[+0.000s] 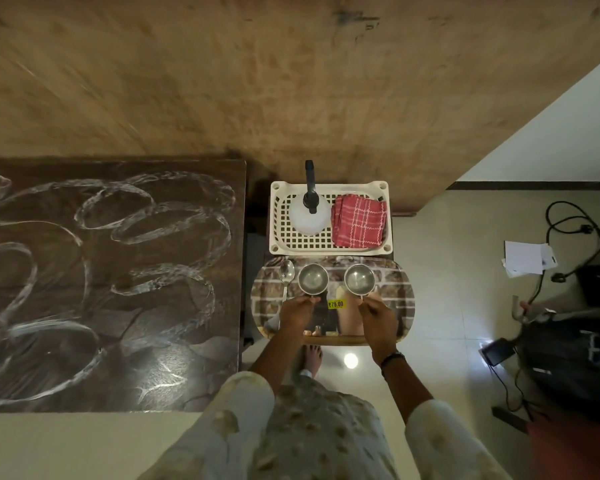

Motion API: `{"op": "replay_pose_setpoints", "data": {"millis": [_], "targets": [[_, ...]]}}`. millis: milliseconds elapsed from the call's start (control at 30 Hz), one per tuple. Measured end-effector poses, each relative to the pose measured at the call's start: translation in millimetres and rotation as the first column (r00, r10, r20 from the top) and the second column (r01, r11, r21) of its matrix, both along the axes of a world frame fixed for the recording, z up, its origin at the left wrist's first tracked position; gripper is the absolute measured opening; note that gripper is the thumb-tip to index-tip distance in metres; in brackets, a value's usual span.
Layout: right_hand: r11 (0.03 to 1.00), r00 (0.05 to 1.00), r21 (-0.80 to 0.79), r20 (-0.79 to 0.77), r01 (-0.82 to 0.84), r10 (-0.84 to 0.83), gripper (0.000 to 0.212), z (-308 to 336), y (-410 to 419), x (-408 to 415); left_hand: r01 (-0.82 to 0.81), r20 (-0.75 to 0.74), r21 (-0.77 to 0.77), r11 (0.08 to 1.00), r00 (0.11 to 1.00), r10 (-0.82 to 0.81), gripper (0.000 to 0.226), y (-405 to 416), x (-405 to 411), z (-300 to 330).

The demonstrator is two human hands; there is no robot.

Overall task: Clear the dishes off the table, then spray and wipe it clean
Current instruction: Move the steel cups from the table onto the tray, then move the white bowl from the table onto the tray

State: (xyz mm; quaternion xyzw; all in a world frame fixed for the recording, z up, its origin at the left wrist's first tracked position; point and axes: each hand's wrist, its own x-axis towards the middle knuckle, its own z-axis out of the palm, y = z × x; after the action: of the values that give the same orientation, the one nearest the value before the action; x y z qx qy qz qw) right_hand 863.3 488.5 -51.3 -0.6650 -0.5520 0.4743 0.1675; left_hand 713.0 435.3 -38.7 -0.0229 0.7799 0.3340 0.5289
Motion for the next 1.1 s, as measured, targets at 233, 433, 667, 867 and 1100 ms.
{"op": "replay_pose_setpoints", "data": {"millis": [233,433,667,867,1100], "targets": [[0.987,0.989,-0.060,0.004,0.149,-0.149,0.013,14,-13,-7,-0.022,-0.056,-0.004,1.000,0.998,0.022,0.017,-11,-6,31],[0.983,0.983,-0.064,-0.041,0.174,-0.177,0.022,54,-31,-46,-0.107,0.004,0.073,0.992,0.994,0.107,0.019,-35,-35,58],[0.940,0.958,-0.231,-0.203,-0.249,0.204,0.018,81,-49,-134,-0.348,0.070,0.159,0.924,0.938,0.341,0.020,-75,-106,84],[0.819,0.883,-0.341,-0.276,-0.460,0.381,0.019,104,-69,-248,-0.237,-0.053,0.355,0.904,0.961,0.273,0.023,-128,-210,93],[0.711,0.798,-0.364,-0.306,-0.601,0.519,0.022,109,-123,-412,-0.491,-0.054,0.325,0.808,0.844,0.534,0.018,-202,-355,102]]}}
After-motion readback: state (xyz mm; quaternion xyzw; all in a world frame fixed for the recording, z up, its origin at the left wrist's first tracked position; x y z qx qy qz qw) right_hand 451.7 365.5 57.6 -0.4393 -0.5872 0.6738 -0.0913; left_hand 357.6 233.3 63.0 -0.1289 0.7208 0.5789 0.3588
